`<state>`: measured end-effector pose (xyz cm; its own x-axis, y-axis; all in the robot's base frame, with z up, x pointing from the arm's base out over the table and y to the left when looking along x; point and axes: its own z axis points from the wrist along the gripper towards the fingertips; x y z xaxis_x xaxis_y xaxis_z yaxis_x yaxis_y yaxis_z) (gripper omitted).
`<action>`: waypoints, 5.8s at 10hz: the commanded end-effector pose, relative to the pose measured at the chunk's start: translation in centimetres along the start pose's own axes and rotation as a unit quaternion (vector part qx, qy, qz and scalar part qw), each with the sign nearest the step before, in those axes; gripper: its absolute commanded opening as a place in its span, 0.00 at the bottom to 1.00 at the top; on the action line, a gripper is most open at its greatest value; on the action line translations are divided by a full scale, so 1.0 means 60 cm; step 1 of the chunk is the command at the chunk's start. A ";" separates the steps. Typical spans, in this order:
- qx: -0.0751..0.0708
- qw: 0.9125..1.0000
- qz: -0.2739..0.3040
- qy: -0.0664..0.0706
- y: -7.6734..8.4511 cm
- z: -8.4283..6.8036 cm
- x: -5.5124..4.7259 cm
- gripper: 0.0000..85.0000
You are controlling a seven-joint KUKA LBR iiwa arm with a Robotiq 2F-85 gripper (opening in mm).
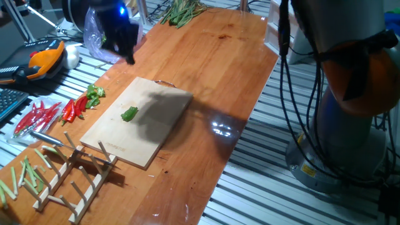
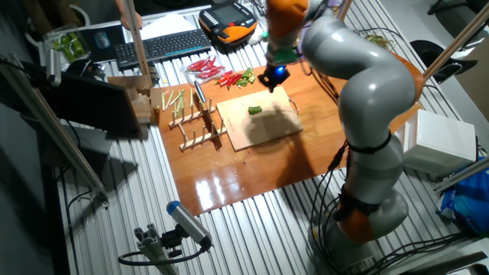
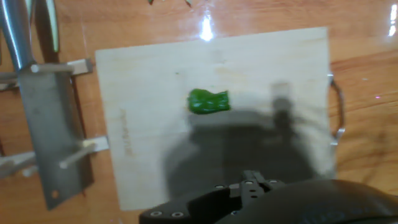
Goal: Chop the chili peppers
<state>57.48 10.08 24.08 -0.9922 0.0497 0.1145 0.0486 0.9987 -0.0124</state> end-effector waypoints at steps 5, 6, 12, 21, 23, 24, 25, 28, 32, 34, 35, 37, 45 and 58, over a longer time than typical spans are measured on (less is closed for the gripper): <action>-0.004 1.000 0.002 0.003 0.143 -0.001 0.005 0.00; -0.003 1.000 0.003 0.003 0.143 -0.001 0.006 0.00; -0.001 1.000 0.008 0.006 0.143 -0.001 0.006 0.00; 0.027 0.996 -0.073 -0.034 0.141 -0.003 0.007 0.00; -0.020 0.997 -0.070 0.005 0.141 -0.003 0.007 0.00; -0.006 0.997 -0.079 0.003 0.156 -0.005 0.001 0.00; -0.009 0.996 -0.088 0.009 0.188 -0.010 -0.016 0.00; 0.011 0.994 -0.105 -0.007 0.271 -0.016 -0.065 0.00; 0.032 0.995 -0.084 -0.030 0.325 0.034 -0.092 0.20; 0.039 0.995 -0.086 -0.028 0.346 0.055 -0.092 0.40; 0.037 0.996 -0.079 -0.031 0.359 0.063 -0.087 0.40; 0.048 0.995 -0.076 -0.040 0.374 0.080 -0.077 0.40; 0.060 0.993 -0.073 -0.073 0.386 0.171 -0.100 0.60; 0.071 0.992 -0.051 -0.086 0.366 0.240 -0.106 0.40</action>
<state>63.23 31.58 8.73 -0.9968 -0.0641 -0.0484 -0.0560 0.9866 -0.1531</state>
